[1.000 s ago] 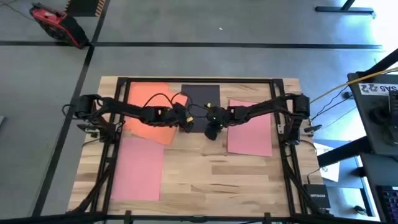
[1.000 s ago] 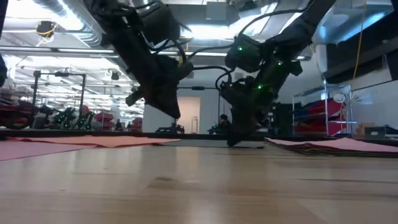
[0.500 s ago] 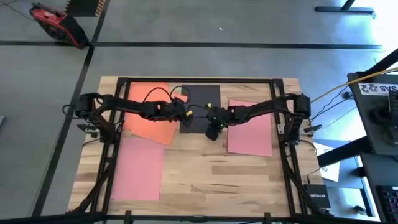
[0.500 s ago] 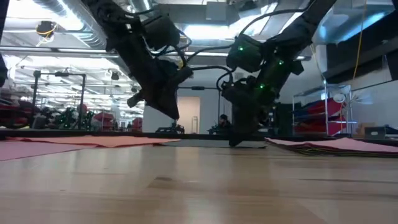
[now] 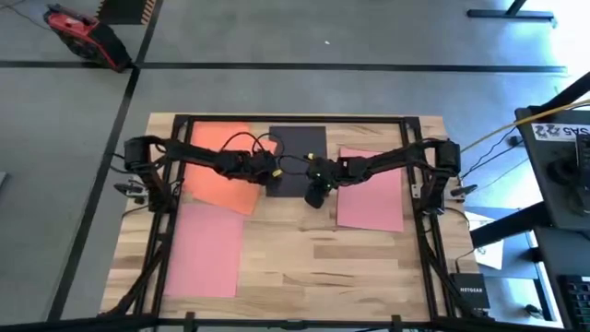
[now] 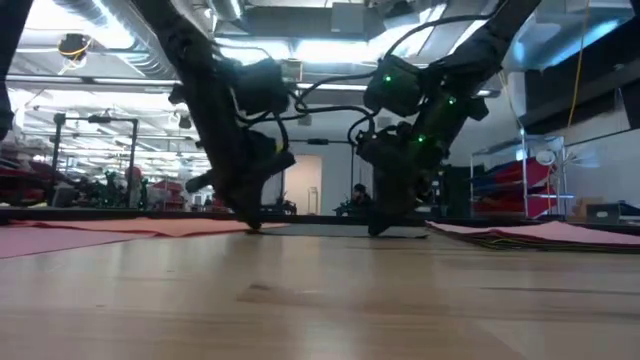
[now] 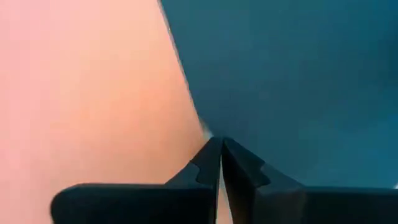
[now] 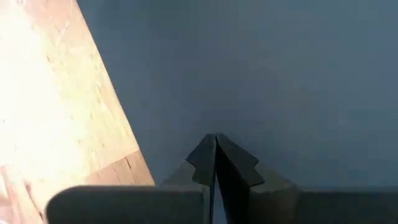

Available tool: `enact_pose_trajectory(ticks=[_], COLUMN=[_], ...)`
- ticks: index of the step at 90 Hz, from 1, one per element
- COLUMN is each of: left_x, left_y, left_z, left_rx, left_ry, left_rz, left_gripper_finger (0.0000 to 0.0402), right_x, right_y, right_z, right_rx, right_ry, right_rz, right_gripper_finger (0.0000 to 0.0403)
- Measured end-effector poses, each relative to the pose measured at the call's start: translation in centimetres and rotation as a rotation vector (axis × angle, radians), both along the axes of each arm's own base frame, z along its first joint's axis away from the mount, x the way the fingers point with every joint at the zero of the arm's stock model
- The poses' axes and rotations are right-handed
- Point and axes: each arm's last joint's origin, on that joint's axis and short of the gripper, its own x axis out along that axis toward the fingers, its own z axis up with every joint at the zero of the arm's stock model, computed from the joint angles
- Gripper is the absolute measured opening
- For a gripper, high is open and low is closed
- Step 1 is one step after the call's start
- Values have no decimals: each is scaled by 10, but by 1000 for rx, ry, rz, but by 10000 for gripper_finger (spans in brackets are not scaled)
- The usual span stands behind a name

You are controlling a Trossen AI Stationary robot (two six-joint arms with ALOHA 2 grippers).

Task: Organize paper
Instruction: Stack the orange color paper on top of the other orange color paper

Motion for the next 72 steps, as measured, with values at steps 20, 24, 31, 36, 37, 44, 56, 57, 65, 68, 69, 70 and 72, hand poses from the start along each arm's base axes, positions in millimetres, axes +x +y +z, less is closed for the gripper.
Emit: enact_pose_trajectory(ticks=[20, 24, 31, 36, 37, 44, 56, 57, 65, 68, 69, 70, 72], left_x=[-9, -10, -13, -14, -14, -15, -15, -15, -14, -13, -13, -13, -13], left_y=[15, 18, 25, 28, 28, 29, 22, 21, 10, 4, 3, 1, -4], left_z=[0, 0, 0, 0, 1, 4, 20, 21, 32, 36, 37, 38, 39], left_rx=[32, 37, 48, 49, 48, 39, 2, -3, -60, -83, -89, -95, -105], left_ry=[66, 70, 76, 73, 71, 56, -29, -37, -95, -116, -120, -122, -122], left_rz=[11, 18, 39, 49, 50, 49, 42, 44, 21, 7, -1, -10, -27], left_gripper_finger=[0, 0, 0, 0, 0, 0, 0, 0, 0, 0, 0, 0, 0], right_x=[0, 0, 0, 0, 0, 0, 0, 0, 0, 0, 0, 0, 0], right_y=[0, 0, 0, 0, 1, 1, 1, 1, 1, 1, 1, 1, 1], right_z=[0, 0, 0, 0, 0, 0, 0, 0, 0, 0, 0, 0, 0], right_rx=[0, 0, 4, 13, 15, 17, 18, 18, 18, 18, 18, 18, 18], right_ry=[1, 2, 2, 2, 3, 3, 3, 3, 3, 3, 3, 3, 3], right_rz=[1, 0, 3, 7, 8, 10, 11, 11, 11, 11, 11, 11, 11], right_gripper_finger=[0, 0, 0, 0, 0, 0, 0, 0, 0, 0, 0, 0, 0])
